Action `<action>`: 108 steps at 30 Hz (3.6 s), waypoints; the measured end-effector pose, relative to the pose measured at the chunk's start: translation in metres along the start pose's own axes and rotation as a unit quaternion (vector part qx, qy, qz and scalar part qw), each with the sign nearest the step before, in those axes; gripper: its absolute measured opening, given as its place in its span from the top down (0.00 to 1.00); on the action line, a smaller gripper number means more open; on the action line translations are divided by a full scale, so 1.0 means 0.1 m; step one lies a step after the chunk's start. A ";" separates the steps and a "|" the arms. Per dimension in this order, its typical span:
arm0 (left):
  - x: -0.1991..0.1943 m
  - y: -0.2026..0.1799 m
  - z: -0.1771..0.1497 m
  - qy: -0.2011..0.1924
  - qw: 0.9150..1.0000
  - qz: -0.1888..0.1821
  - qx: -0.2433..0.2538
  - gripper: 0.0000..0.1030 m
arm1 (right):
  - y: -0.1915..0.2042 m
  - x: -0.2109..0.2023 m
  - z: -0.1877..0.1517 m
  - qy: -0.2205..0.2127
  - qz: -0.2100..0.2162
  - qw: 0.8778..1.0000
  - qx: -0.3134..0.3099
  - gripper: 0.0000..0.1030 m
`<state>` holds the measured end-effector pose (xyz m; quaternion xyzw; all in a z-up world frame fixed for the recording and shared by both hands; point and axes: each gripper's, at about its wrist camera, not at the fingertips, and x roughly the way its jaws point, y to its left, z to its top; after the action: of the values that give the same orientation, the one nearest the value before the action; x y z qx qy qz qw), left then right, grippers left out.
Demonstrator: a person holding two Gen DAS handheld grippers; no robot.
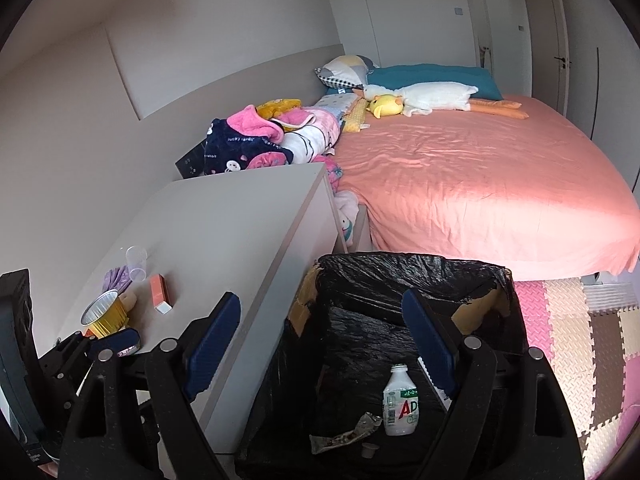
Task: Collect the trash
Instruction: 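Move both open tools back over the table, then grasp the pink box with the right tool while the left tool grasps the red-orange lid, then carry the pink box and red lid over the black trash bag and open both tools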
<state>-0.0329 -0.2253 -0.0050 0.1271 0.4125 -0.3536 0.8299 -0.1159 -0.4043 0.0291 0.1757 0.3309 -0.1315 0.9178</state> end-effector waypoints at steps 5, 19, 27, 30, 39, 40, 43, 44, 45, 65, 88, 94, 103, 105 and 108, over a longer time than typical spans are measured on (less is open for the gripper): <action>-0.09 0.26 -0.07 -0.005 0.999 0.028 -0.021 0.06 | 0.22 0.08 0.00 0.002 0.012 1.000 -0.020 0.19; -0.35 0.97 -0.28 -0.016 0.993 0.087 -0.080 0.06 | 0.87 0.39 -0.08 0.028 0.049 0.996 -0.076 0.19; -0.46 1.31 -0.44 -0.016 0.987 0.113 -0.110 0.06 | 1.21 0.59 -0.13 0.034 0.063 0.991 -0.112 0.19; -0.50 1.45 -0.51 -0.015 0.984 0.129 -0.121 0.06 | 1.36 0.68 -0.15 0.037 0.068 0.989 -0.129 0.19; -0.55 1.88 -0.68 -0.007 0.974 0.158 -0.160 0.15 | 1.69 1.03 -0.21 0.071 0.086 0.982 -0.153 0.29; -0.54 1.92 -0.69 -0.005 0.973 0.161 -0.164 0.19 | 1.72 1.06 -0.22 0.074 0.086 0.981 -0.156 0.31; -0.50 2.03 -0.73 0.004 0.970 0.168 -0.175 0.27 | 1.80 1.19 -0.24 0.088 0.088 0.979 -0.164 0.33; -0.48 2.07 -0.74 0.007 0.969 0.169 -0.178 0.29 | 1.82 1.23 -0.25 0.091 0.087 0.978 -0.166 0.33; -0.47 2.09 -0.76 0.010 0.969 0.169 -0.181 0.31 | 1.84 1.26 -0.25 0.094 0.087 0.977 -0.169 0.33; -0.23 2.22 -0.75 0.017 0.972 0.149 -0.182 0.59 | 2.12 1.75 -0.29 0.131 0.078 0.964 -0.217 0.73; -0.60 2.07 -0.68 -0.023 0.968 0.169 -0.185 0.59 | 1.92 1.21 -0.19 0.097 0.102 0.972 -0.190 0.80; -0.71 1.87 -0.58 -0.039 0.971 0.164 -0.171 0.59 | 1.79 0.98 -0.15 0.082 0.107 0.974 -0.181 0.80; -0.75 1.53 -0.39 -0.055 0.977 0.144 -0.145 0.59 | 1.55 0.69 -0.10 0.059 0.101 0.979 -0.165 0.80; -0.74 1.46 -0.36 -0.057 0.979 0.137 -0.139 0.59 | 1.49 0.64 -0.09 0.055 0.098 0.980 -0.162 0.80; -0.71 1.32 -0.30 -0.059 0.982 0.129 -0.128 0.59 | 1.39 0.54 -0.09 0.048 0.094 0.982 -0.157 0.80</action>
<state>0.0119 -0.0810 0.0209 0.0507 0.3848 -0.1950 0.9007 -0.0311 -0.2819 0.0197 0.0655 0.3732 0.0179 0.9253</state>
